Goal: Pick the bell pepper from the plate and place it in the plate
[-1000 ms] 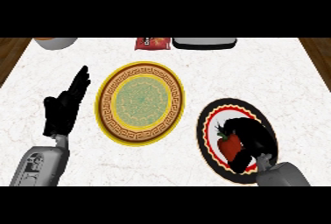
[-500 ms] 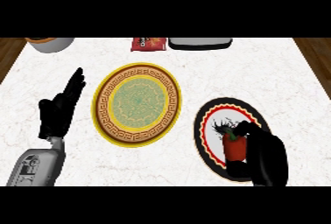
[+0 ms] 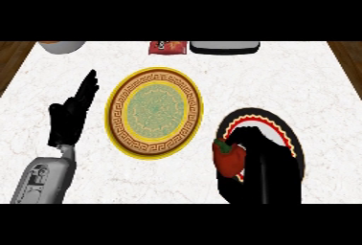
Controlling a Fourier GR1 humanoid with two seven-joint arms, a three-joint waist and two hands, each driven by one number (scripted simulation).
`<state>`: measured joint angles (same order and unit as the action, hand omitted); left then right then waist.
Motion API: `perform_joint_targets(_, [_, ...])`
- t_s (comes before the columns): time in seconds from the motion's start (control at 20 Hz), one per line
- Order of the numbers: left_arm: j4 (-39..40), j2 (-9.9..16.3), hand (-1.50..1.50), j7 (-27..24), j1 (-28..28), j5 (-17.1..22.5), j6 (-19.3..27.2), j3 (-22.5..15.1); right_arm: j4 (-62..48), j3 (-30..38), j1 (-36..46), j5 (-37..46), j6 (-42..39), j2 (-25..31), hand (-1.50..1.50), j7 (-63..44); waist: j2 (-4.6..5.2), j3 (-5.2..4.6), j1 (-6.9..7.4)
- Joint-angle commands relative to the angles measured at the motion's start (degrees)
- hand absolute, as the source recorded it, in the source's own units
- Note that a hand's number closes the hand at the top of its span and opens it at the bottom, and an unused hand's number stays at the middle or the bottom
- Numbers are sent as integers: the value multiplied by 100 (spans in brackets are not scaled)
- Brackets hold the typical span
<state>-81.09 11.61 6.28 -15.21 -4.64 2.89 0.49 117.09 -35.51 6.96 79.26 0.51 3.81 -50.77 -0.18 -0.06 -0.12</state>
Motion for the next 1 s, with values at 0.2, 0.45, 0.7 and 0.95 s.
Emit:
perform_joint_targets(0.2, [55,41,0,-63,-70,78,-219,77,-1527,-355,1943,-1009,478,-373,150,-1128,36,3,105])
perform_joint_targets(0.45, [-120,25,0,177,-141,36,-223,28,-3088,-170,3035,-1980,1424,-378,150,-1045,48,5,192])
perform_joint_targets(0.7, [50,-120,0,-39,-198,-24,-182,-22,-4648,-184,3988,-2843,2206,-380,150,-795,69,3,242])
perform_joint_targets(0.95, [169,-291,0,-158,-128,-132,-105,-154,-6162,-471,4769,-3264,2082,-380,150,-798,104,-1,373])
